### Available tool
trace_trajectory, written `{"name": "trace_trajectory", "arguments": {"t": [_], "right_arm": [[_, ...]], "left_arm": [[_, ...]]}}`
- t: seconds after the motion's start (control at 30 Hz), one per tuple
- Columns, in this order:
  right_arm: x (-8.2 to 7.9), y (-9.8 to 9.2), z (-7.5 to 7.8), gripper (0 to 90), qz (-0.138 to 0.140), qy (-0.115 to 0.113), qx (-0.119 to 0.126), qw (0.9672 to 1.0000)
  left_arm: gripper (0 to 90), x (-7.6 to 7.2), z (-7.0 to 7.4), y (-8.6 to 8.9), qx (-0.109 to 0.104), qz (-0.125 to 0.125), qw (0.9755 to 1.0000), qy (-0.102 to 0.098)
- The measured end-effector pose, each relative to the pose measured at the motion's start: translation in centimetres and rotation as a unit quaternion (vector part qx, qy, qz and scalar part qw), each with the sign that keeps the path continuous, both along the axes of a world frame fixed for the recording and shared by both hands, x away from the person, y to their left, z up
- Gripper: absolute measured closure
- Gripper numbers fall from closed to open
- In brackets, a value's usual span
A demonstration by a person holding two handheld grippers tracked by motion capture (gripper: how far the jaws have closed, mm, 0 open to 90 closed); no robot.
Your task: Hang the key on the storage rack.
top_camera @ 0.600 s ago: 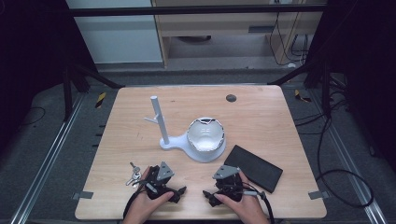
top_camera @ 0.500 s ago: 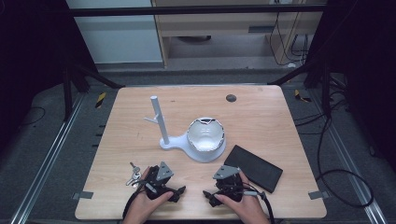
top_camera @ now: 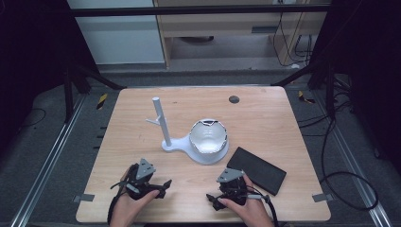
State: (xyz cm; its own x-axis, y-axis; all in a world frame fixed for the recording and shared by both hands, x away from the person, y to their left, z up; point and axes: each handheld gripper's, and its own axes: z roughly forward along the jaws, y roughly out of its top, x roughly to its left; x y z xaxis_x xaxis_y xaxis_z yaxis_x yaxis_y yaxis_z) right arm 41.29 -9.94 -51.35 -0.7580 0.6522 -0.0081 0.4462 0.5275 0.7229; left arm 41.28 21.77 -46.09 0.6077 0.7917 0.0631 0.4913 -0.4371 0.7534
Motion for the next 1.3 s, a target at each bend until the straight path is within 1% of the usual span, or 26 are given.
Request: {"name": "trace_trajectory", "arguments": {"t": [0.03,0.1,0.13,0.17,0.2,0.27,0.3,0.33,0.37,0.4,0.5,0.57,0.6,0.67,0.73,0.77,0.8,0.9,0.93,0.97,1.0,1.03,1.07,1.1,1.23,1.3], "right_arm": [[0.0,0.0,0.0,0.7,0.0,0.0,0.0,1.0],[0.0,0.0,0.0,0.7,0.001,-0.001,0.0,1.0],[0.0,0.0,0.0,0.7,0.001,0.0,0.0,1.0],[0.0,0.0,0.0,0.7,0.001,0.0,0.0,1.0],[0.0,0.0,0.0,0.7,0.0,0.0,0.0,1.0],[0.0,0.0,0.0,0.7,0.001,-0.001,0.0,1.0],[0.0,0.0,0.0,0.7,0.001,-0.001,0.0,1.0],[0.0,0.0,0.0,0.7,0.001,-0.001,0.0,1.0],[0.0,0.0,0.0,0.7,0.001,-0.001,0.0,1.0],[0.0,0.0,0.0,0.7,0.001,-0.001,-0.001,1.0],[0.0,0.0,0.0,0.7,0.001,-0.001,-0.001,1.0],[0.0,0.0,0.0,0.7,0.001,-0.001,0.0,1.0],[0.0,0.0,0.0,0.7,0.001,0.0,0.0,1.0],[0.0,0.0,0.0,0.7,0.001,-0.001,-0.001,1.0],[0.0,0.0,0.0,0.7,0.001,-0.001,-0.001,1.0],[0.0,0.0,0.0,0.7,0.001,-0.001,-0.001,1.0],[0.0,0.0,0.0,0.7,0.001,-0.001,-0.001,1.0],[-0.1,-0.1,0.0,0.7,0.001,-0.001,-0.001,1.0],[-0.1,-0.1,0.0,0.7,0.001,-0.001,-0.001,1.0],[-0.1,-0.1,0.0,0.7,0.001,-0.001,-0.001,1.0],[-0.1,-0.1,0.0,0.7,0.002,-0.001,-0.001,1.0],[-0.1,-0.1,0.0,0.7,0.002,-0.001,-0.001,1.0],[-0.1,-0.1,0.0,0.7,0.002,-0.001,-0.001,1.0],[-0.1,-0.1,0.0,0.7,0.002,0.0,0.0,1.0],[-0.1,-0.1,0.0,0.7,0.002,0.0,0.0,1.0],[-0.1,-0.1,0.0,0.7,0.003,0.0,0.0,1.0]], "left_arm": [[9.2,0.0,0.2,0.4,0.004,0.006,1.0,-0.004],[11.2,-0.1,0.7,1.3,0.004,0.014,0.9999,-0.005],[12.2,-0.1,0.7,1.3,0.004,0.014,0.9999,-0.005],[13.5,-0.1,0.9,1.7,0.002,0.02,0.9998,-0.007],[14.6,0.0,1.2,2.5,0.007,0.033,0.9994,-0.011],[18.0,0.1,1.4,3.4,0.011,0.044,0.9989,-0.014],[19.7,0.2,1.5,3.9,0.01,0.051,0.9986,-0.013],[20.4,0.3,1.5,4.5,0.004,0.056,0.9983,-0.013],[22.0,0.3,1.5,4.5,0.004,0.056,0.9983,-0.013],[23.7,0.4,1.5,5.4,-0.001,0.069,0.9975,-0.014],[29.5,0.5,1.6,6.5,-0.007,0.086,0.9962,-0.014],[31.2,0.6,1.6,6.7,-0.007,0.088,0.996,-0.014],[35.3,0.6,1.5,6.8,-0.005,0.089,0.9959,-0.014],[36.5,0.7,1.4,7.0,-0.001,0.091,0.9959,-0.005],[42.1,0.5,1.2,7.1,0.008,0.092,0.9958,0.002],[44.6,0.5,1.2,7.1,0.008,0.092,0.9958,0.002],[47.0,0.4,1.1,7.0,0.017,0.089,0.9958,0.009],[52.4,0.3,0.7,6.9,0.038,0.082,0.9957,0.023],[53.3,0.3,0.5,6.8,0.043,0.079,0.9956,0.027],[54.4,0.3,0.5,6.8,0.043,0.079,0.9956,0.027],[56.1,0.1,0.3,6.7,0.05,0.069,0.9958,0.034],[57.2,0.1,0.3,6.7,0.05,0.069,0.9958,0.034],[58.7,0.0,0.0,6.6,0.059,0.062,0.9956,0.039],[60.0,0.0,-0.1,6.7,0.063,0.061,0.9953,0.041],[65.6,-0.2,-0.4,7.3,0.065,0.054,0.9952,0.049],[69.0,-0.3,-0.5,7.7,0.06,0.051,0.9955,0.052]]}}
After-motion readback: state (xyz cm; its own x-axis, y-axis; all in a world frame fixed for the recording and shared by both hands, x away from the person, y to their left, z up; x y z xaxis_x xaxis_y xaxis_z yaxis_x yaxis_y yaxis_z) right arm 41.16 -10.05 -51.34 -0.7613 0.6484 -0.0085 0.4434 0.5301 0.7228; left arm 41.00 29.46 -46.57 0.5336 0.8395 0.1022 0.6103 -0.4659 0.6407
